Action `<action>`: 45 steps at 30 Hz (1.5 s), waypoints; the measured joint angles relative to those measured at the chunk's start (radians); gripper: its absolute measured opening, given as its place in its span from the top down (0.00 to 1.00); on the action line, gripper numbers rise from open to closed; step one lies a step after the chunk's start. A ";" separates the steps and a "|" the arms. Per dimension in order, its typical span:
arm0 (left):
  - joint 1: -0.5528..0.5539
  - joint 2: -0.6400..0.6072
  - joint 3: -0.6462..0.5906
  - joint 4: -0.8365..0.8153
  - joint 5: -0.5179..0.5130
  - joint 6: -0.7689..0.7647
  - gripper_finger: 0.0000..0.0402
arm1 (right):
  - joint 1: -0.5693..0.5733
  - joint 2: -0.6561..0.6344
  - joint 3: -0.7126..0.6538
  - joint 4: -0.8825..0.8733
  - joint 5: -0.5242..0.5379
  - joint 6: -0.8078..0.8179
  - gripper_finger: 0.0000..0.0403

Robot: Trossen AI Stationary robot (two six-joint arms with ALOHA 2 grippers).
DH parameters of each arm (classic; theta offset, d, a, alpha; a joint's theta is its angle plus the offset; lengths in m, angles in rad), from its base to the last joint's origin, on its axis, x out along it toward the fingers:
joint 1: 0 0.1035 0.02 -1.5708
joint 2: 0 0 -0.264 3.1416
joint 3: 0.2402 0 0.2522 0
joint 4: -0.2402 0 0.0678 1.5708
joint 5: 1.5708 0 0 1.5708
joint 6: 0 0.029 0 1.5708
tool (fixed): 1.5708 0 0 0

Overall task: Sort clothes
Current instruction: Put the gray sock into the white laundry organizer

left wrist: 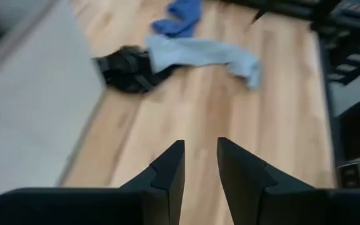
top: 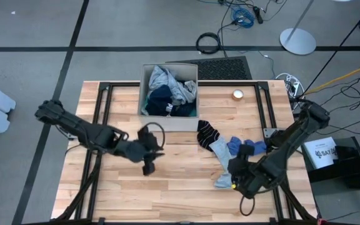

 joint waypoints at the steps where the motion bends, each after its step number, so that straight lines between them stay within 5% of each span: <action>1: -0.013 0.001 -0.026 0.057 -0.001 0.000 0.74 | -0.003 0.001 -0.044 0.049 -0.020 0.000 0.44; 13: -0.092 0.002 -0.280 0.558 -0.079 0.002 0.74 | -0.085 0.000 -0.331 0.287 0.018 -0.007 0.44; 20: -0.091 0.002 -0.322 0.622 -0.096 0.007 0.74 | -0.118 0.000 -0.391 0.411 -0.032 -0.177 0.44; 26: -0.091 0.002 -0.323 0.640 -0.101 0.021 0.74 | -0.153 -0.001 -0.425 0.438 -0.069 -0.204 0.44; 34: -0.106 0.002 -0.323 0.787 -0.154 0.173 0.74 | -0.186 -0.007 -0.556 0.688 -0.181 -0.213 0.45; 39: -0.105 0.002 -0.323 0.836 -0.157 0.214 0.74 | -0.185 -0.007 -0.570 0.694 -0.188 -0.171 0.58; 45: -0.105 0.002 -0.323 0.841 -0.156 0.211 0.74 | -0.184 -0.007 -0.573 0.718 -0.197 -0.176 0.90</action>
